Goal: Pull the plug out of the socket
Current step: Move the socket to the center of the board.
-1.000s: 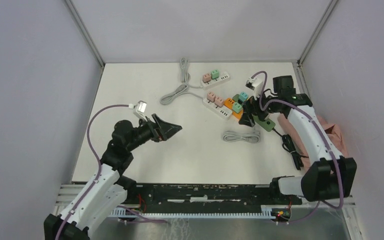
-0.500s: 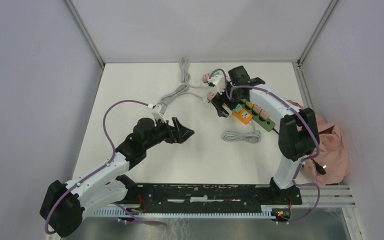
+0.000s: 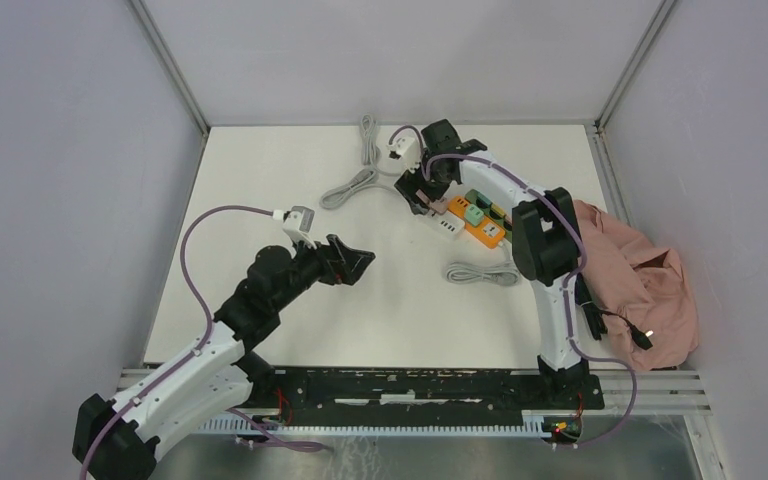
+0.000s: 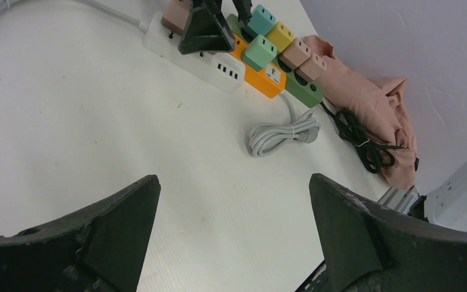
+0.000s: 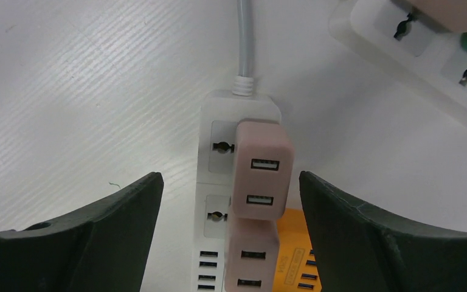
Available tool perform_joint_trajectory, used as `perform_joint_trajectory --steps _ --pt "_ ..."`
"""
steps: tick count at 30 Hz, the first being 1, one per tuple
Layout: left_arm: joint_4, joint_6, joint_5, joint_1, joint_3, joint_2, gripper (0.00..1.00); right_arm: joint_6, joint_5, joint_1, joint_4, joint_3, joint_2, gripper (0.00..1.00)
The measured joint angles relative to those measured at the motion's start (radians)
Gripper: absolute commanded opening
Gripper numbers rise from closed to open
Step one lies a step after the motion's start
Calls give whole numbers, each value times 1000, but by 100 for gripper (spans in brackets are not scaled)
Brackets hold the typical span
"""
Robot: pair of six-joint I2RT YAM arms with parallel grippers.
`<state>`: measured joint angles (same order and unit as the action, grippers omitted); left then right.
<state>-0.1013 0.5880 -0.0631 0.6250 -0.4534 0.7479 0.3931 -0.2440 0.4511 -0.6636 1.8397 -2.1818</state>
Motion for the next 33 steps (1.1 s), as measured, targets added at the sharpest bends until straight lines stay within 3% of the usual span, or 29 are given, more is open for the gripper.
perform_joint_trajectory --steps 8,11,14,17,23,33 --pt "3 -7 10 0 16 -22 98 -3 37 5 -41 35 -78 75" --pt "3 -10 10 0 16 -24 98 -3 43 6 -47 36 -92 65" --pt "3 -11 10 0 17 -25 98 -3 37 7 -59 36 -97 45" --pt "3 -11 10 0 19 -28 97 -4 16 11 -63 35 -97 34" --pt "3 -12 11 0 21 -44 95 30 -69 42 -61 -62 -34 31" --pt "-46 -14 -23 0 144 -195 95 331 -312 200 -109 -510 322 34"
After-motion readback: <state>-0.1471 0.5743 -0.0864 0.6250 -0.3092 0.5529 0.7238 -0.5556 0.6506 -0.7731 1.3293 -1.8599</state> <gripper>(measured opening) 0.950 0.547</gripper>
